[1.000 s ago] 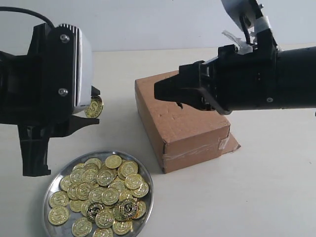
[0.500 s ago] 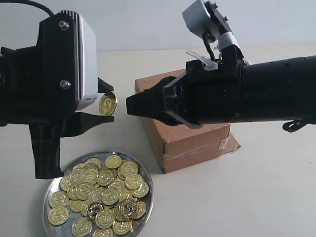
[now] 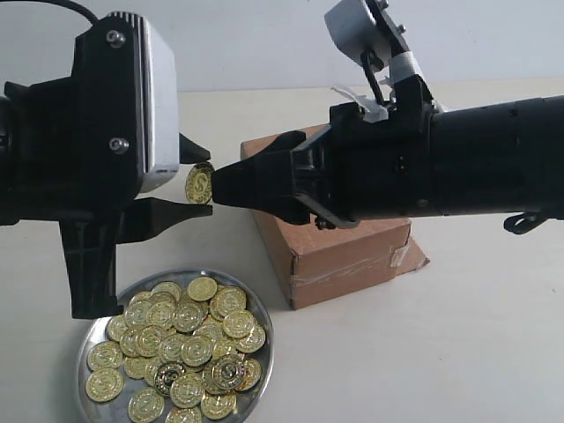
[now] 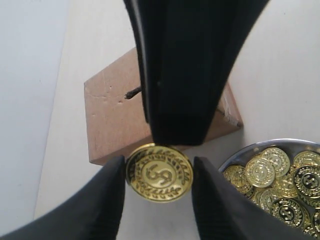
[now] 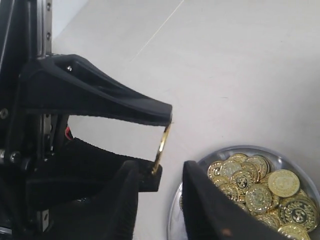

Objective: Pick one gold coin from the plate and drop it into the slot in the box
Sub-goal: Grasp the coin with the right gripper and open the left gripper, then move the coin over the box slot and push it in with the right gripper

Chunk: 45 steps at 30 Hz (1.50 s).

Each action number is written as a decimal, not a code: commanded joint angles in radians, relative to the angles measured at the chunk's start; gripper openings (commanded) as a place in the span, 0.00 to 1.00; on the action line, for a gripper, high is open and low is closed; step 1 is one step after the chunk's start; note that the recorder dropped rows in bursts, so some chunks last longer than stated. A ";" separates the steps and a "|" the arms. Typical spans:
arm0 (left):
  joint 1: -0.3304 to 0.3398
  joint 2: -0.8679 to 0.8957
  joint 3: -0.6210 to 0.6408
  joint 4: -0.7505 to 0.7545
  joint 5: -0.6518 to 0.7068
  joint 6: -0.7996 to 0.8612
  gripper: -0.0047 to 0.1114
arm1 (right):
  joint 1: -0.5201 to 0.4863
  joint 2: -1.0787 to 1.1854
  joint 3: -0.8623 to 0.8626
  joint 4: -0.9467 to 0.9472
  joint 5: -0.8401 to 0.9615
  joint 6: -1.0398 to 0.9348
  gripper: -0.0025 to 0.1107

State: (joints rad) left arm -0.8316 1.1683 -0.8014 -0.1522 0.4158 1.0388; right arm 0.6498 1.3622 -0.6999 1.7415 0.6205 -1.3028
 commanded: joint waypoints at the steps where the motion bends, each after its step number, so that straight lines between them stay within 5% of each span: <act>1: -0.006 -0.007 -0.004 -0.028 -0.018 0.005 0.30 | 0.002 0.000 -0.006 0.003 -0.005 -0.001 0.31; 31: -0.007 -0.017 -0.004 -0.253 -0.048 0.198 0.30 | 0.002 0.036 -0.045 0.003 -0.044 0.024 0.31; 34: -0.007 -0.017 -0.004 -0.253 -0.048 0.198 0.30 | 0.002 0.036 -0.045 0.003 -0.043 0.024 0.25; 38: -0.007 -0.017 -0.004 -0.253 -0.048 0.200 0.30 | 0.002 0.036 -0.045 0.003 -0.050 0.027 0.02; 41: -0.007 -0.017 -0.004 -0.251 -0.048 0.200 0.30 | 0.002 0.036 -0.045 0.003 -0.051 0.036 0.02; 43: -0.007 -0.017 -0.004 -0.225 -0.048 0.198 0.40 | 0.002 0.036 -0.045 0.003 -0.102 0.054 0.02; 45: -0.001 -0.018 -0.002 -0.217 -0.054 0.173 0.76 | 0.002 0.028 -0.045 0.003 -0.222 0.054 0.02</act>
State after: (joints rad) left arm -0.8316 1.1574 -0.8014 -0.3745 0.3719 1.2446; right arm 0.6548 1.3954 -0.7421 1.7494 0.4915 -1.2415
